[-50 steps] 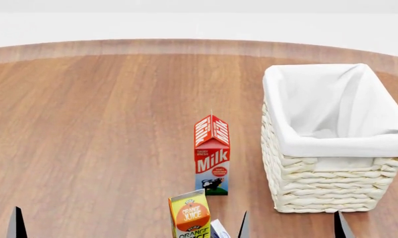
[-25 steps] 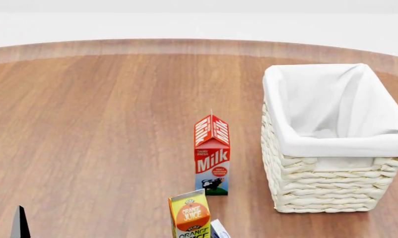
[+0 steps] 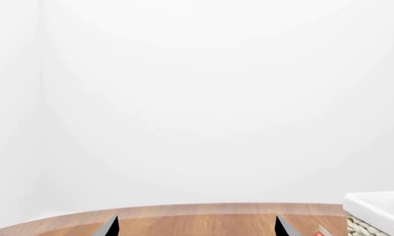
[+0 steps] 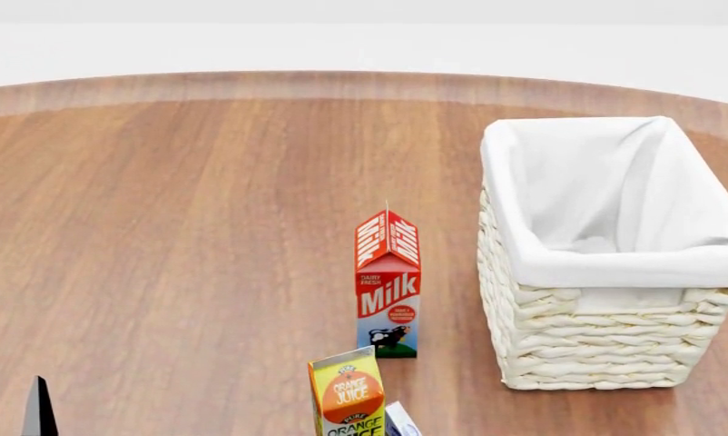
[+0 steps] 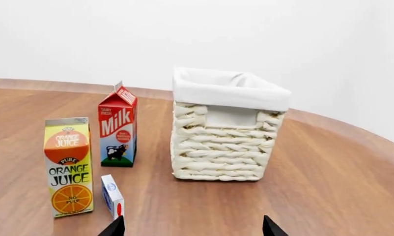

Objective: Pick up the tomato sauce, and put it in the basket.

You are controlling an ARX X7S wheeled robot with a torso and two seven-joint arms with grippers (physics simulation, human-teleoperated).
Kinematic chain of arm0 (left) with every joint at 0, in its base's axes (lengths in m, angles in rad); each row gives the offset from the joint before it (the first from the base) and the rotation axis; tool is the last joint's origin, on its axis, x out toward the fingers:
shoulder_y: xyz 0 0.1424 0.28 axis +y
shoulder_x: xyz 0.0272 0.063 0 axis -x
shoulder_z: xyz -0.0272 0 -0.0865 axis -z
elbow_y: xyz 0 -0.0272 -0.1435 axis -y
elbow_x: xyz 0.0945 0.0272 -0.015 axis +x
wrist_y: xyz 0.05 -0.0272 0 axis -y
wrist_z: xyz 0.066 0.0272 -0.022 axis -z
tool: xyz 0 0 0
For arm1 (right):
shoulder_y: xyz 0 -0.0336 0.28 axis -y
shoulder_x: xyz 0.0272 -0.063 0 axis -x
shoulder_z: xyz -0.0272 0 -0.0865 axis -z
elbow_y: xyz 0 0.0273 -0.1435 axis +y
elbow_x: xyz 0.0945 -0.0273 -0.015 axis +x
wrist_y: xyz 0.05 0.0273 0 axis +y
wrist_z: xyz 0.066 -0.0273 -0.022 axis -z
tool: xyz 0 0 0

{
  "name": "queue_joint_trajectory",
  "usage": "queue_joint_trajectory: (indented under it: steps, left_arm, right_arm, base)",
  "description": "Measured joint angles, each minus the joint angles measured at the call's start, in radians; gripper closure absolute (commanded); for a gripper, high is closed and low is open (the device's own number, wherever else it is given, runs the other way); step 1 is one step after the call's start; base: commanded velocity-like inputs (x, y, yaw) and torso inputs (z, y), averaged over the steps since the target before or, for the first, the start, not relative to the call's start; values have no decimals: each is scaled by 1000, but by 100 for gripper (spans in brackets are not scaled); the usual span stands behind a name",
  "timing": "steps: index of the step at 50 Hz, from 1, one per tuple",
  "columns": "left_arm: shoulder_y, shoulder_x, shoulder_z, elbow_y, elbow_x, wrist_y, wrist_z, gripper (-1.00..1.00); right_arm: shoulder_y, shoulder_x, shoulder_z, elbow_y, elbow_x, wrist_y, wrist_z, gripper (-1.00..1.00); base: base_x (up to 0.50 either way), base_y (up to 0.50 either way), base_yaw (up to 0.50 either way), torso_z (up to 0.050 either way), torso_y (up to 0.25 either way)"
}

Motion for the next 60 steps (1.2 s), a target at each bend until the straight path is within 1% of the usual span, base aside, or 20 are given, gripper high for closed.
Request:
queue_joint_trajectory:
  steps: [15,29,60]
  left_arm:
    - [-4,-9,8,1,-7,-10,-11,-100]
    - [-7,-18,14,0,-12,-15,-21,-100]
    - [-15,-38,20,-3,-35,-25,-38,-100]
  right_arm:
    - [15,-1,-94,166,-71,-48,-68,-100]
    - [45,0,-143,249,-93,-66,-83,-100]
    - [236,-23,-206,472,-108,-97,-50,-100]
  base:
    - [0,0,0,0,0]
    - [0,0,0,0,0]
    - [0,0,0,0,0]
